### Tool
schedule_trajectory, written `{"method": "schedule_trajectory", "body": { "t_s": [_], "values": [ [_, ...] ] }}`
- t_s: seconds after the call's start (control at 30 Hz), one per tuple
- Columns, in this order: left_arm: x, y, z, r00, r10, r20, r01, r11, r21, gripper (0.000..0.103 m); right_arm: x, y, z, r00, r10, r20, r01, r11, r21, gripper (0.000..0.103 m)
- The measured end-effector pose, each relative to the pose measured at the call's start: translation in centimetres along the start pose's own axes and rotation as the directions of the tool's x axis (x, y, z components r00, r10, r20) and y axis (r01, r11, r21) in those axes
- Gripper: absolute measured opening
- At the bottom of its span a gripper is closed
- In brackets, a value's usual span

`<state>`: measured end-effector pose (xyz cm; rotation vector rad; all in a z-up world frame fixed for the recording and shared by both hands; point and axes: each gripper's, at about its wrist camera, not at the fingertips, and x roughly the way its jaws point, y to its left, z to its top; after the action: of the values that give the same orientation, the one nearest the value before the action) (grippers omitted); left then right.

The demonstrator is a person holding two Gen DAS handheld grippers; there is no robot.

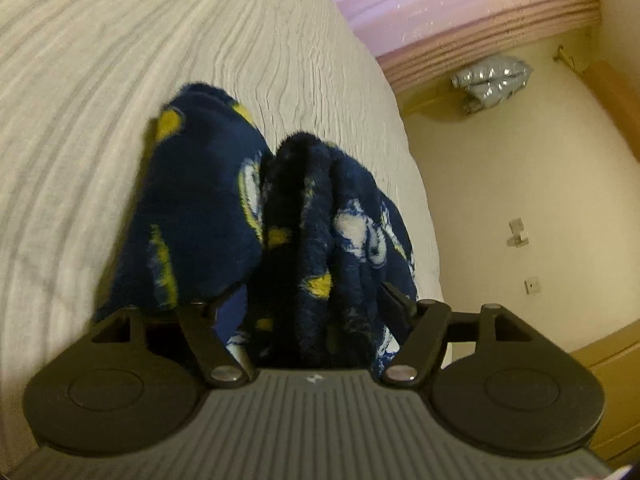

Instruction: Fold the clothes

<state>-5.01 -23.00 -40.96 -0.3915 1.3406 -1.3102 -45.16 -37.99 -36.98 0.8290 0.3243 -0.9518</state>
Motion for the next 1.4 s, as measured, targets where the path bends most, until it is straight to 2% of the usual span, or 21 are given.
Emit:
{"method": "schedule_trajectory", "body": {
  "t_s": [0.07,0.1,0.13,0.2,0.27,0.37,0.47,0.57,0.67,0.83,0.93,1.0,1.1,1.27,1.4],
  "values": [
    [1.1,-0.2,0.3,1.000,-0.011,-0.013,0.011,1.000,-0.006,0.064,0.5,-0.4,0.2,1.000,0.003,-0.004,-0.003,1.000,0.030,0.076],
    [1.5,-0.4,0.4,1.000,-0.015,-0.017,0.015,1.000,-0.003,0.056,0.9,-0.8,0.4,1.000,0.003,-0.007,-0.003,0.999,0.042,0.076],
    [1.6,-0.7,0.6,1.000,-0.024,-0.014,0.024,1.000,0.008,0.023,1.3,-0.8,0.5,1.000,0.001,-0.007,0.000,0.999,0.048,0.076],
    [0.8,-1.6,0.9,0.998,-0.054,0.012,0.054,0.998,0.044,0.021,1.7,-0.5,0.8,1.000,-0.002,-0.006,0.003,0.999,0.051,0.076],
    [-1.4,-3.2,1.2,0.994,-0.063,0.084,0.052,0.990,0.132,0.020,1.5,0.0,0.9,1.000,0.006,0.007,-0.006,0.999,0.033,0.076],
    [-5.0,-4.4,1.4,0.984,-0.064,0.163,0.029,0.977,0.211,0.020,1.2,1.1,1.0,0.999,0.028,0.026,-0.028,1.000,-0.004,0.076],
    [-7.0,-3.2,0.9,0.980,-0.023,0.196,-0.019,0.977,0.212,0.020,1.4,2.4,0.7,0.998,0.056,0.023,-0.055,0.998,-0.043,0.076],
    [-6.5,-0.7,0.2,0.984,0.049,0.169,-0.073,0.987,0.141,0.021,2.4,3.5,0.0,0.998,0.061,-0.011,-0.062,0.995,-0.076,0.076],
    [-6.0,0.5,-0.4,0.987,0.074,0.144,-0.087,0.992,0.089,0.020,2.9,4.3,-0.6,0.999,0.032,-0.018,-0.034,0.993,-0.110,0.076],
    [-7.4,-0.9,-0.3,0.977,0.045,0.207,-0.077,0.986,0.148,0.021,2.4,4.5,-0.5,1.000,0.028,-0.001,-0.028,0.987,-0.159,0.076],
    [-6.5,0.2,-0.4,0.968,0.136,0.213,-0.173,0.971,0.167,0.022,3.4,4.4,-1.0,0.998,0.039,-0.044,-0.046,0.984,-0.173,0.076],
    [-5.1,1.8,-0.7,0.973,0.174,0.153,-0.195,0.971,0.136,0.024,4.1,4.3,-1.4,0.997,0.039,-0.064,-0.050,0.983,-0.176,0.076],
    [-5.4,2.0,-0.1,0.979,0.141,0.147,-0.161,0.978,0.130,0.032,4.0,4.4,-0.3,0.996,0.056,-0.071,-0.069,0.980,-0.185,0.076],
    [-5.9,1.7,3.2,0.980,0.048,0.194,-0.076,0.987,0.139,0.054,4.6,5.1,2.5,0.995,0.087,-0.045,-0.094,0.973,-0.211,0.076],
    [-4.3,2.3,5.9,0.977,0.010,0.212,-0.026,0.997,0.072,0.056,7.0,5.6,4.1,0.994,0.088,-0.064,-0.099,0.975,-0.198,0.076]
  ]
}}
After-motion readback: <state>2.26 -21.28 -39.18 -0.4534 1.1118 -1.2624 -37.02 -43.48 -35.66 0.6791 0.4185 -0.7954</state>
